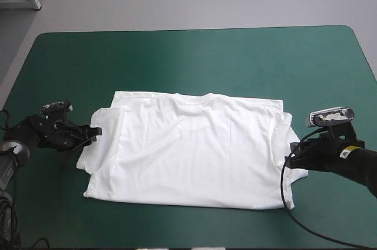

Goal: Fold the cloth

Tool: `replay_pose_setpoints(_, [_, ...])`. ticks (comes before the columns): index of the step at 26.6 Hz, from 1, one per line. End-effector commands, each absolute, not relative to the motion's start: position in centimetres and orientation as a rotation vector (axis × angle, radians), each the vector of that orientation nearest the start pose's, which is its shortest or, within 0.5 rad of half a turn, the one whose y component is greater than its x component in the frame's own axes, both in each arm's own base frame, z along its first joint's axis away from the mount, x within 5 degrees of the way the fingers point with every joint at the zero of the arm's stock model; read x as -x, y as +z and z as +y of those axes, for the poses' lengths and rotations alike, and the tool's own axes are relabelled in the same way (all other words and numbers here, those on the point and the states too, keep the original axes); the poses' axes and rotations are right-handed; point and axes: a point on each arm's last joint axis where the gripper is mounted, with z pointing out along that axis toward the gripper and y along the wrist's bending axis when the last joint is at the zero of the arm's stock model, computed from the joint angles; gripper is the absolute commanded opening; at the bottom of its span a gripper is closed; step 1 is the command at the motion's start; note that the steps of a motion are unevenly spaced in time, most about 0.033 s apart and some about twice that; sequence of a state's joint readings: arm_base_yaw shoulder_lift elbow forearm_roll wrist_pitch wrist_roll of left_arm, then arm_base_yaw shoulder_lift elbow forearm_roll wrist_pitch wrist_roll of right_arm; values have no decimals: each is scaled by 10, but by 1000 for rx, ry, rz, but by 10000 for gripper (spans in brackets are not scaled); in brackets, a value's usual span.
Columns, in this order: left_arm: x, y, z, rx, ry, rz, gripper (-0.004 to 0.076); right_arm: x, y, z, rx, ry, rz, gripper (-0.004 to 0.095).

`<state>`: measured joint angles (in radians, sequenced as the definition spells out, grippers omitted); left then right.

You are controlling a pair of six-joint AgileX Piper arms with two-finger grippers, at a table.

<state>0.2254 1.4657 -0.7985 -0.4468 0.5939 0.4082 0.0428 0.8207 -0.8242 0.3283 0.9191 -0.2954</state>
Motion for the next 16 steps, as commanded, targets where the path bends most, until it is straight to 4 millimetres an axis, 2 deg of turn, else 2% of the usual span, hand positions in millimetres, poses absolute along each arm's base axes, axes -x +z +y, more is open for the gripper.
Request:
replay_pose_setpoints(1, [-273, 219, 37, 181, -273, 2606, 394, -145, 352, 29, 260, 284, 2251, 394])
replay_pose_setpoints(4, [-276, 210, 38, 177, -277, 2638, 388, -145, 352, 30, 259, 297, 2255, 380])
replay_pose_setpoints(7, [-278, 201, 37, 176, -302, 2678, 333, -144, 352, 31, 254, 313, 2254, 373])
replay_pose_setpoints(10, [-278, 191, 34, 129, -334, 2738, 172, -144, 353, 31, 253, 314, 2252, 373])
replay_pose_setpoints(11, [-278, 187, 30, 80, -340, 2756, 39, -144, 353, 31, 253, 314, 2252, 373])
replay_pose_setpoints(16, [-280, 186, 20, 20, -336, 2756, 19, -144, 353, 31, 252, 319, 2251, 373])
